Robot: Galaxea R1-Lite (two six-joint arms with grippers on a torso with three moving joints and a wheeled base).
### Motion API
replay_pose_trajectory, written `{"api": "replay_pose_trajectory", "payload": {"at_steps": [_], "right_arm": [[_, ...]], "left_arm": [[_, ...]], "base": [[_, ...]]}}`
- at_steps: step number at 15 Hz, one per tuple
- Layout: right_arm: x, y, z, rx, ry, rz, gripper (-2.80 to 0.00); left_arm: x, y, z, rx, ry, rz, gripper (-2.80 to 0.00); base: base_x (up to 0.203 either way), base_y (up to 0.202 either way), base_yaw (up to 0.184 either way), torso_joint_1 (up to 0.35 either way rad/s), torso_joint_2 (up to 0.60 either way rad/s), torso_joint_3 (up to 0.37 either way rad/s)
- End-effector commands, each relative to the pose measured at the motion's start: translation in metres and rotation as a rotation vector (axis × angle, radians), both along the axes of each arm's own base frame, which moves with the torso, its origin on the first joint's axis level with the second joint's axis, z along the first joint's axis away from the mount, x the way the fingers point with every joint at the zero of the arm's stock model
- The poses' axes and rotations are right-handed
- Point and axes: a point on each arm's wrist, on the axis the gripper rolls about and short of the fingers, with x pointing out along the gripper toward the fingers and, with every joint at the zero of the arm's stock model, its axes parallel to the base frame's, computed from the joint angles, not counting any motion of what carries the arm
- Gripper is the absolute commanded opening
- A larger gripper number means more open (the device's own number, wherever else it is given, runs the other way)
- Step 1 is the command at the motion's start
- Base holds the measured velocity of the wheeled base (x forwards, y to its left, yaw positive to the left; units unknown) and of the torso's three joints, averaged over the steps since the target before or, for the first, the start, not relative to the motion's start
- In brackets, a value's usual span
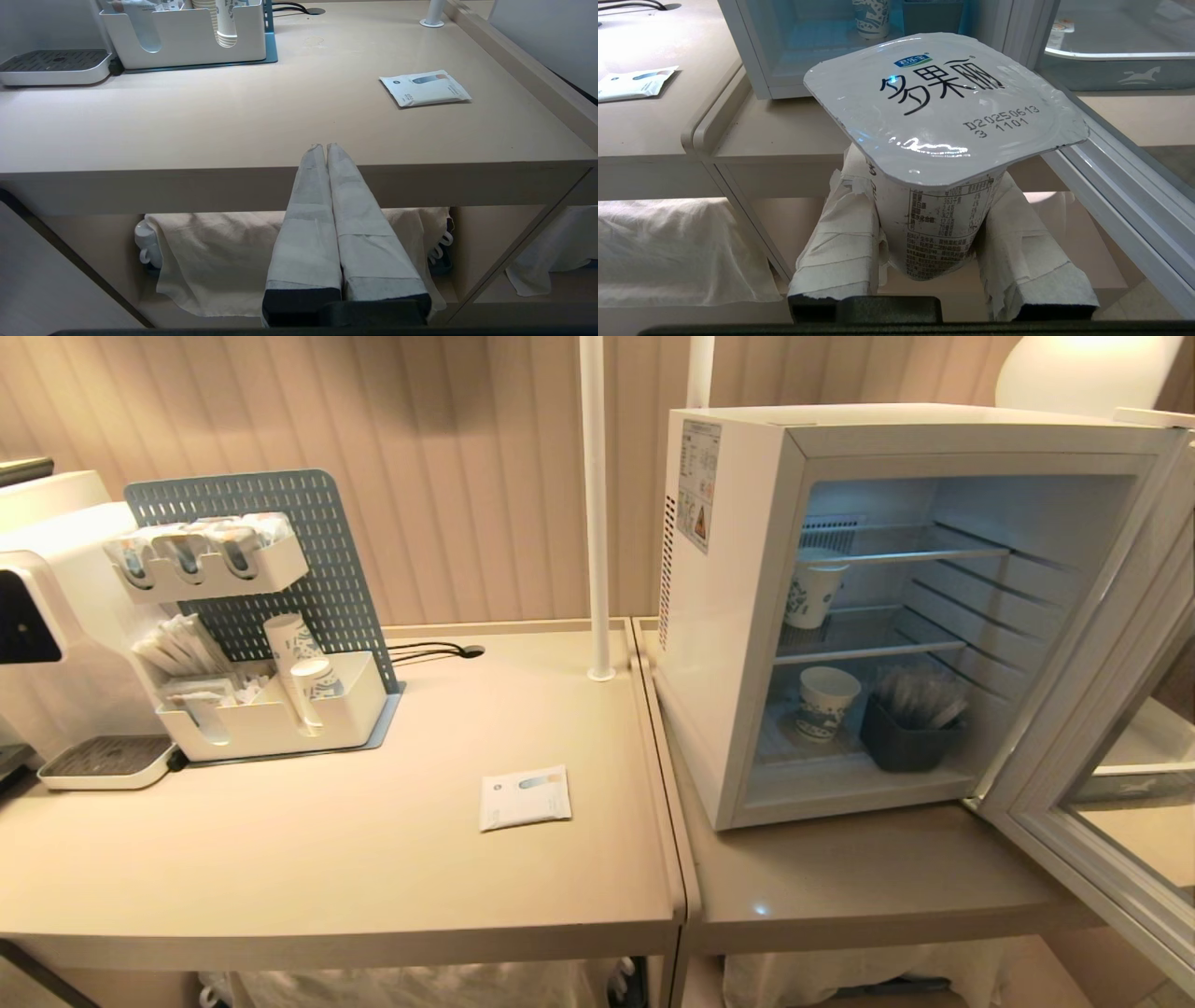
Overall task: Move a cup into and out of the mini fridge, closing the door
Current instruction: Put the yoghurt in the freezer
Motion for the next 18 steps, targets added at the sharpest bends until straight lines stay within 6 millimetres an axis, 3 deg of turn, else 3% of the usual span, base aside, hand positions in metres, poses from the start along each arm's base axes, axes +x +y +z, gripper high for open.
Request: {"api": "replay_pose_trajectory", "payload": {"at_steps": [1, 13, 16, 18], "right_arm": [[0.000, 0.000, 0.000, -0.002, 0.005, 0.001, -2.80], [0.000, 0.000, 0.001, -0.009, -0.006, 0.004, -2.80], [-0.012, 0.000, 0.038, 0.026, -0.115, 0.010, -2.80], [-0.011, 0.001, 0.066, 0.038, -0.090, 0.028, -2.80]], "left_arm": [[0.000, 0.000, 0.000, 0.000, 0.002, 0.001, -2.80], [0.000, 0.000, 0.000, 0.001, 0.003, 0.001, -2.80], [0.000, 0.000, 0.000, 0.001, 0.002, 0.001, -2.80], [0.000, 0.000, 0.000, 0.001, 0.003, 0.001, -2.80]], "base": [[0.000, 0.000, 0.000, 0.000, 0.00, 0.000], [0.000, 0.000, 0.000, 0.000, 0.00, 0.000], [0.000, 0.000, 0.000, 0.000, 0.00, 0.000], [0.000, 0.000, 0.000, 0.000, 0.00, 0.000]]}}
